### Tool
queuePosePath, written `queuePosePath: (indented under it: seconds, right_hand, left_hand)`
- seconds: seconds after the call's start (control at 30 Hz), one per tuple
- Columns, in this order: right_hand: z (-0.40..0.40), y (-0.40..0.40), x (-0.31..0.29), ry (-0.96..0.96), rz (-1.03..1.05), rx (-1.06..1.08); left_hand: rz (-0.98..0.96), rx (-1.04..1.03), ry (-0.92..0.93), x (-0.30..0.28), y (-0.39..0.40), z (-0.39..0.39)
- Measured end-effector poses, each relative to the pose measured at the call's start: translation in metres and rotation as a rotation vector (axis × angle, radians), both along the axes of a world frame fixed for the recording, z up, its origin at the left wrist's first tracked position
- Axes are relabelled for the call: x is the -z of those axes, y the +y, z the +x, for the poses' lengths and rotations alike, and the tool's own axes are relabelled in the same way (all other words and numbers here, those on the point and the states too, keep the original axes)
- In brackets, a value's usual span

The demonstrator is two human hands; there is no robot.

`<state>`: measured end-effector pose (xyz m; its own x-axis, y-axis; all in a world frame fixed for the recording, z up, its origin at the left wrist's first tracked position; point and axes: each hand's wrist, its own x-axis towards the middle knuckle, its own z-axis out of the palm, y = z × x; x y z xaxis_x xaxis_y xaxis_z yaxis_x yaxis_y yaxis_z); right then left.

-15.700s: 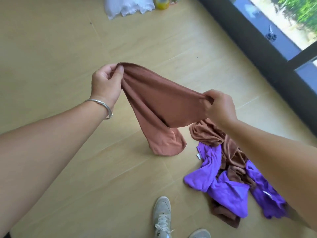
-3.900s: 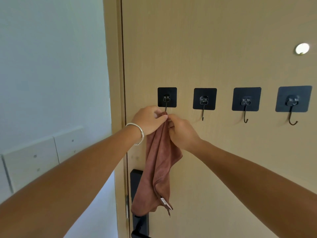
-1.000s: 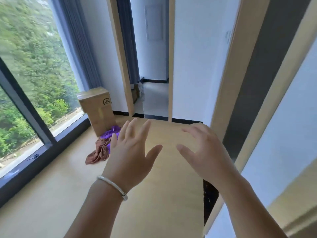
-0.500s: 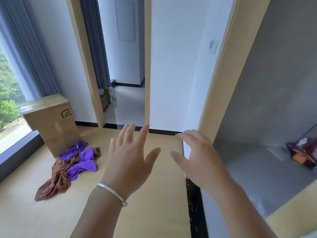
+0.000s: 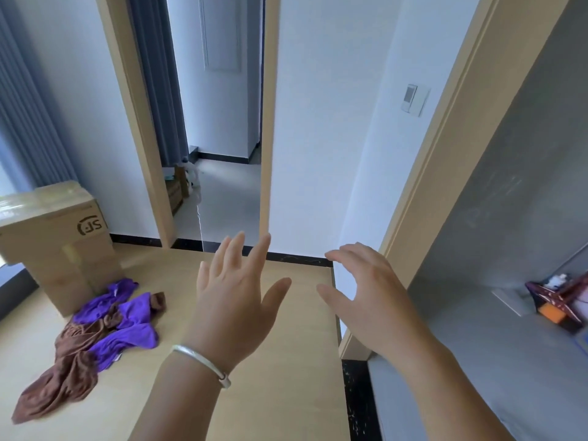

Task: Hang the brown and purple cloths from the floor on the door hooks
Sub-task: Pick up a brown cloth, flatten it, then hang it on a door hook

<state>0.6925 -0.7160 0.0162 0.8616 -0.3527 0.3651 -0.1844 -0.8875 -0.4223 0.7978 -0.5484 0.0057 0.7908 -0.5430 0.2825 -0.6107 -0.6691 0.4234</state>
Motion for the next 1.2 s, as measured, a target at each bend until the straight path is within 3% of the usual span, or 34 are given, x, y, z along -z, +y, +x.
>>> queuePosePath:
  seconds: [0.5,0.9,1.2]
  right_hand:
    - [0.172,-0.143,0.015,-0.026,0.093,-0.083]
    - [0.294,-0.226,0.032,0.037,0.112,-0.182]
    - [0.463,-0.261,0.051,0.044,0.052,-0.226]
  left_hand:
    - [0.165,-0.055,-0.015,-0.010,-0.123,0.155]
    - [0.170,-0.075,0.012,0.001,-0.206,0.269]
    - [0.108,-0.121,0.065,0.038,-0.243,0.432]
